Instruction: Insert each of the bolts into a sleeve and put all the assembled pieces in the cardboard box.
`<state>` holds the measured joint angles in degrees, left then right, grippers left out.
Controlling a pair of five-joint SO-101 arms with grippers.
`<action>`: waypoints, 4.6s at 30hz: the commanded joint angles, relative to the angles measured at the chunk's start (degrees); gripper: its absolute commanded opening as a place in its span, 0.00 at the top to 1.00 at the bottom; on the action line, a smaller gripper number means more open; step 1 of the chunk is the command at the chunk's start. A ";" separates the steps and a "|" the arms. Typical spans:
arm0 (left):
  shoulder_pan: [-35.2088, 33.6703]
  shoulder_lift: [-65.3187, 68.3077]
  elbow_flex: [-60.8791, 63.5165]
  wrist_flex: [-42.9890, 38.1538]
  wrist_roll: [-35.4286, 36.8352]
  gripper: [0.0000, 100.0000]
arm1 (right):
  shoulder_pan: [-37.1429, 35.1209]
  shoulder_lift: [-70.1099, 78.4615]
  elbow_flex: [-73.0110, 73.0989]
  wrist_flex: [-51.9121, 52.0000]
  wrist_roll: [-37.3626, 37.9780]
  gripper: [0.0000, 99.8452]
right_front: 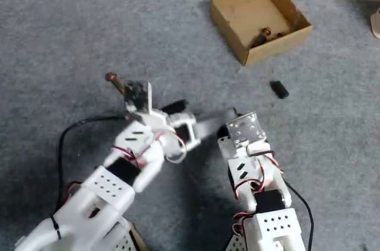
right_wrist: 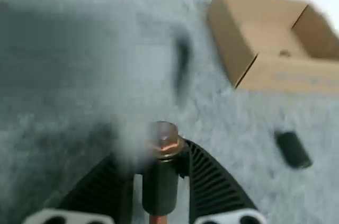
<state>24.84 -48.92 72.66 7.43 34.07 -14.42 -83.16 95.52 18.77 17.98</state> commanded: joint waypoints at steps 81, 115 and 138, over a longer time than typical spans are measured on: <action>-14.64 -1.01 11.56 34.29 -29.89 0.54 | 9.01 127.08 -149.93 27.65 18.55 1.00; -14.64 -1.01 11.56 34.29 -29.89 0.54 | 16.66 130.77 -175.69 72.31 16.18 0.87; -14.64 -1.01 11.56 34.29 -29.89 0.54 | 22.37 145.63 -176.84 78.73 23.74 0.87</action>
<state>11.12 -49.36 84.18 41.27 4.44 7.47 62.24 -79.08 98.24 42.33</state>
